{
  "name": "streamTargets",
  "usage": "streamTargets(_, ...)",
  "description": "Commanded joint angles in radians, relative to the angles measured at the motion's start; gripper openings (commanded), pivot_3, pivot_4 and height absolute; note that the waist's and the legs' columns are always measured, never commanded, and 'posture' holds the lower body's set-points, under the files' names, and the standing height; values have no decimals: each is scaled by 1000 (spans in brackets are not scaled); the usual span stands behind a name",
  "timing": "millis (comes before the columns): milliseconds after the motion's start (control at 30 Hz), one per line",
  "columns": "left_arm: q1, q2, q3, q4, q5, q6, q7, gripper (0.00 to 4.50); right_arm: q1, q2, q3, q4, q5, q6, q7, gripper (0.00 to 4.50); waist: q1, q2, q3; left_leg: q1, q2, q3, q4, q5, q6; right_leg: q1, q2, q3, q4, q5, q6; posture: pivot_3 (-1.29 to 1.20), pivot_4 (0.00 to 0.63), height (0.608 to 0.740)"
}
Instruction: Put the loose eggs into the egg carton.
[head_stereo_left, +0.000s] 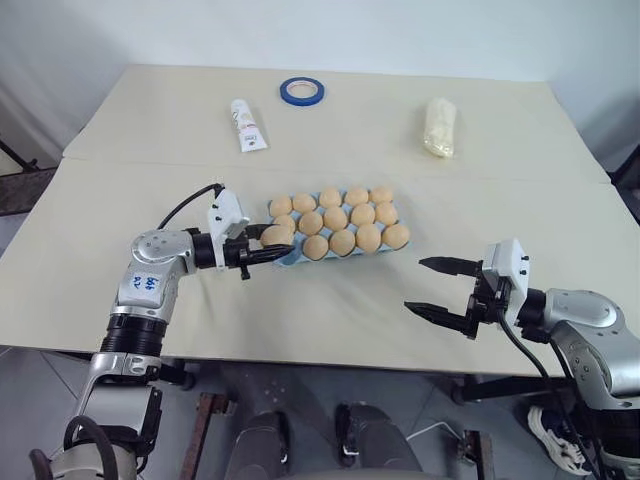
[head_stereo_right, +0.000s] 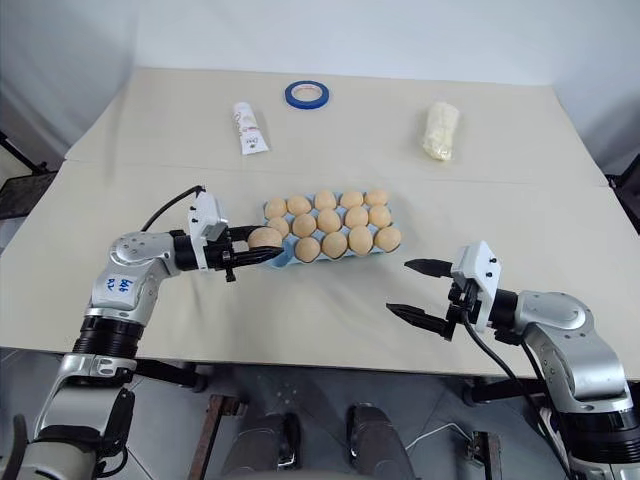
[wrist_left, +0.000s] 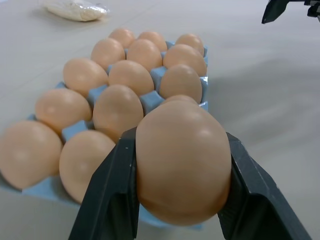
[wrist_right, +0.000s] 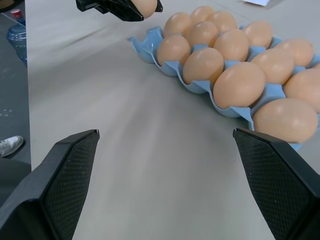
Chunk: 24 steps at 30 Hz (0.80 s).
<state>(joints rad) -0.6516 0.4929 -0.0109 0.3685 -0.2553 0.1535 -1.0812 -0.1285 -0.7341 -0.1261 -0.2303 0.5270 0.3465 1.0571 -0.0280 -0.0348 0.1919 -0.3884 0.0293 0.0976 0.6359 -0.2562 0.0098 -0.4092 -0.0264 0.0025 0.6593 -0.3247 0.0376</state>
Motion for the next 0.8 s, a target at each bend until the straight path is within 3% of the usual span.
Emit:
streamTargets(33,-26,-9,-1,14,3,-31,5,1568,8,-1,-23,-34,8,-13,-7,4500,0,0,0,0,0,0,0,0,0,0,0,0,0,0,0,0,150,740)
streamTargets(67,-27,-11,-2,16,2,-33,2,1568,9,-2,-24,-35,9,-13,-8,4500,0,0,0,0,0,0,0,0,0,0,0,0,0,0,0,0,150,740)
streamTargets(367,-20,11,4,-15,-2,-25,0,4416,28,-10,-36,-50,16,-7,-17,4500,0,0,0,0,0,0,0,0,0,0,0,0,0,0,0,0,150,740)
streamTargets(600,32,101,55,-132,-20,51,21,4465,18,-17,-40,-38,15,-8,-13,4500,-1,0,0,0,0,0,0,0,0,0,0,0,0,0,0,0,150,740)
streamTargets(700,109,184,113,-218,-37,81,22,4465,10,-19,-39,-25,14,-13,-5,4500,-7,0,0,0,1,0,-1,0,0,-1,0,1,0,0,0,0,150,740)
streamTargets(800,198,206,188,-297,-110,95,23,4465,-7,-16,-25,-9,7,-18,3,4500,-5,0,0,1,1,0,-3,0,-1,-1,0,0,0,-1,-1,0,150,740)
